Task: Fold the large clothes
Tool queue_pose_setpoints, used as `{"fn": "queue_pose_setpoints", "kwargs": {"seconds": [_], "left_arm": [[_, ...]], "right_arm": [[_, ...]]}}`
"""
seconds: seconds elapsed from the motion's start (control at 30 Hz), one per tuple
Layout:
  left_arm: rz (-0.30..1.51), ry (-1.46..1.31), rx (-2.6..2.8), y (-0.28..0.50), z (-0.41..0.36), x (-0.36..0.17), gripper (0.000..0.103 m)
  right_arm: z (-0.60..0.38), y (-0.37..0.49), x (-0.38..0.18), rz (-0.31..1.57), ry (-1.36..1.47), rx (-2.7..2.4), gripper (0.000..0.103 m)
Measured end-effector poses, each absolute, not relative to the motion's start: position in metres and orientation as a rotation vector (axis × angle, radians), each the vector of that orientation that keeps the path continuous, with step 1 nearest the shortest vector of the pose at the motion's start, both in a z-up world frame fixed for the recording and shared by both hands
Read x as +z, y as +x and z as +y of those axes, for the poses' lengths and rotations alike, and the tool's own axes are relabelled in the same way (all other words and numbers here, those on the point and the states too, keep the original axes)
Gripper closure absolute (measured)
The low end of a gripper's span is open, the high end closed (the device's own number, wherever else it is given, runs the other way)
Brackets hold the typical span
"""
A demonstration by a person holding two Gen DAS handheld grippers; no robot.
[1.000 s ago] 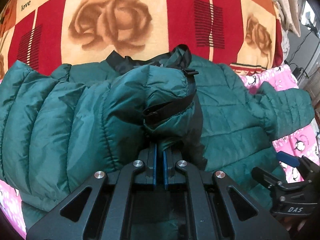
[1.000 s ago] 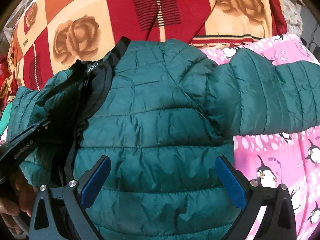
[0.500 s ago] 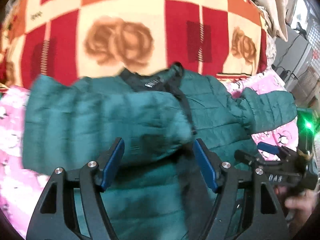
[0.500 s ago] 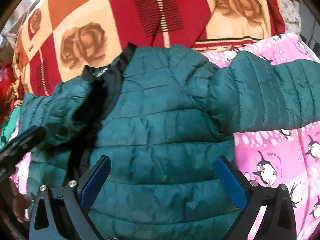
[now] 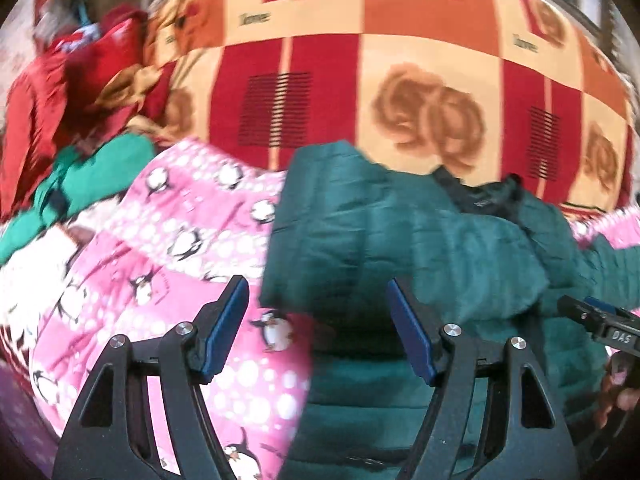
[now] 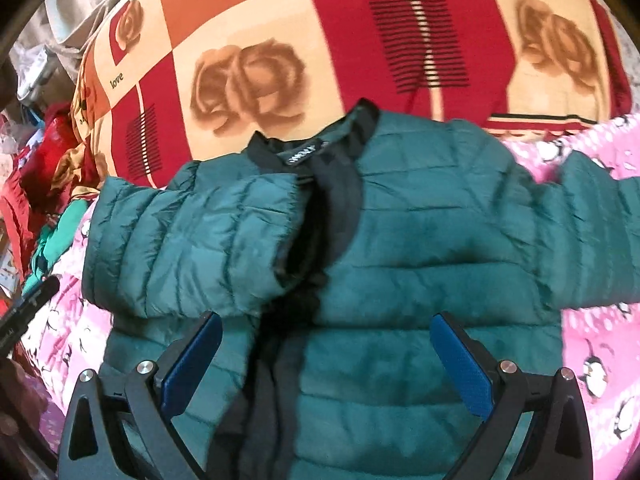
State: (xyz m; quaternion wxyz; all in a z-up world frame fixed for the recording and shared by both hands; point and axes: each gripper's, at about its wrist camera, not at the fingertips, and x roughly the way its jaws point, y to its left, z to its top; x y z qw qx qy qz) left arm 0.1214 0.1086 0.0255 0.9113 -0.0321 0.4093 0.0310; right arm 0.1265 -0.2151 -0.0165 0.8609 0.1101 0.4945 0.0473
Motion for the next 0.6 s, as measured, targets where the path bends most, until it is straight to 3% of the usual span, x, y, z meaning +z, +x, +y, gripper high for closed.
{"fn": "queue_pose_setpoints", "kwargs": {"seconds": [0.23,0.43,0.5,0.57,0.6], "left_arm": [[0.858,-0.111,0.085,0.132,0.127,0.011,0.031],[0.878,-0.149,0.091,0.144,0.133,-0.001,0.031],[0.884,-0.162,0.092,0.148,0.135,-0.005,0.031],[0.888,-0.178,0.094,0.153,0.138,-0.011,0.031],[0.891,-0.186,0.096,0.155,0.138,-0.013,0.031]], "right_arm": [[-0.184,0.162,-0.021,1.004,0.138,0.123,0.000],[-0.172,0.187,-0.040,1.042,0.102,0.112,0.010],[-0.170,0.192,-0.046,1.060,0.111,0.119,0.020],[-0.169,0.196,-0.052,1.071,0.135,0.144,0.040],[-0.167,0.198,-0.054,1.070,0.132,0.153,0.045]]}}
